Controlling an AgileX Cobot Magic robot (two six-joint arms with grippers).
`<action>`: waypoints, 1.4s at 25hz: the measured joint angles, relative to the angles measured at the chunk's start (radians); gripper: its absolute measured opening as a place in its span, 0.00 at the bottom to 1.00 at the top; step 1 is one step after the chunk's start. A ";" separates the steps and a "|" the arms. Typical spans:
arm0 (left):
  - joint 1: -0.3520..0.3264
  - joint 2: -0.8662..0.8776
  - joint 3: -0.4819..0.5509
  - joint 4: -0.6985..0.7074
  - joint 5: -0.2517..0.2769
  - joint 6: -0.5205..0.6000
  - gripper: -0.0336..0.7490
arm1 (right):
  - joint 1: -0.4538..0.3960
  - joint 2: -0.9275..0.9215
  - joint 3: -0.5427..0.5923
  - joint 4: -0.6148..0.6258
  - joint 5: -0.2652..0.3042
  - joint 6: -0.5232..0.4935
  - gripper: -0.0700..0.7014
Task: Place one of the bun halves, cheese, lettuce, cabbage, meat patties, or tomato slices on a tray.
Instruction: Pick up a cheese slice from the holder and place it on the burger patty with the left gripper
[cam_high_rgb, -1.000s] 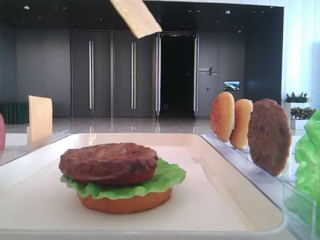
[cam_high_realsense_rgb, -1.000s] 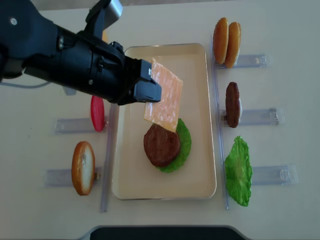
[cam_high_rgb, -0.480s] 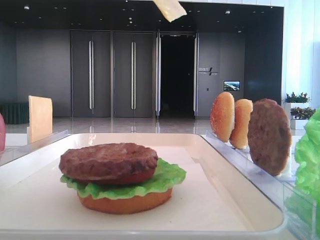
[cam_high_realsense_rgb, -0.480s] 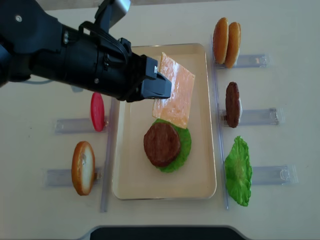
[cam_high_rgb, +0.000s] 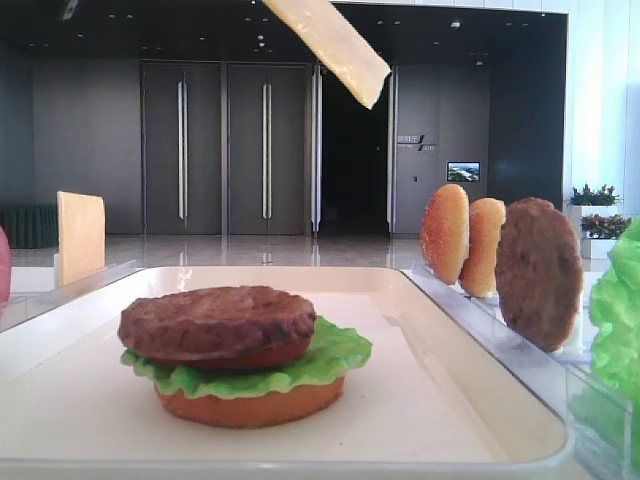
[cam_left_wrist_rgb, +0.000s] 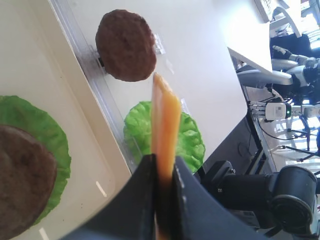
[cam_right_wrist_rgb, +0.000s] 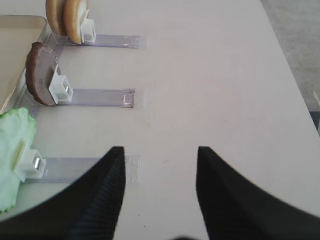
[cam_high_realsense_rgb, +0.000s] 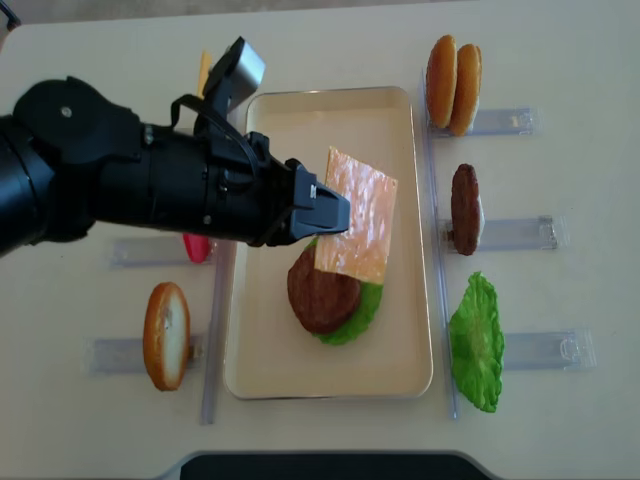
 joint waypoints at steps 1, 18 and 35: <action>0.000 0.000 0.021 -0.032 -0.009 0.025 0.09 | 0.000 0.000 0.000 0.000 0.000 0.000 0.54; 0.107 0.001 0.248 -0.376 0.039 0.404 0.09 | 0.002 0.000 0.000 0.000 0.000 0.000 0.54; 0.136 0.198 0.249 -0.468 0.139 0.588 0.09 | 0.002 0.000 0.000 0.000 0.000 0.000 0.54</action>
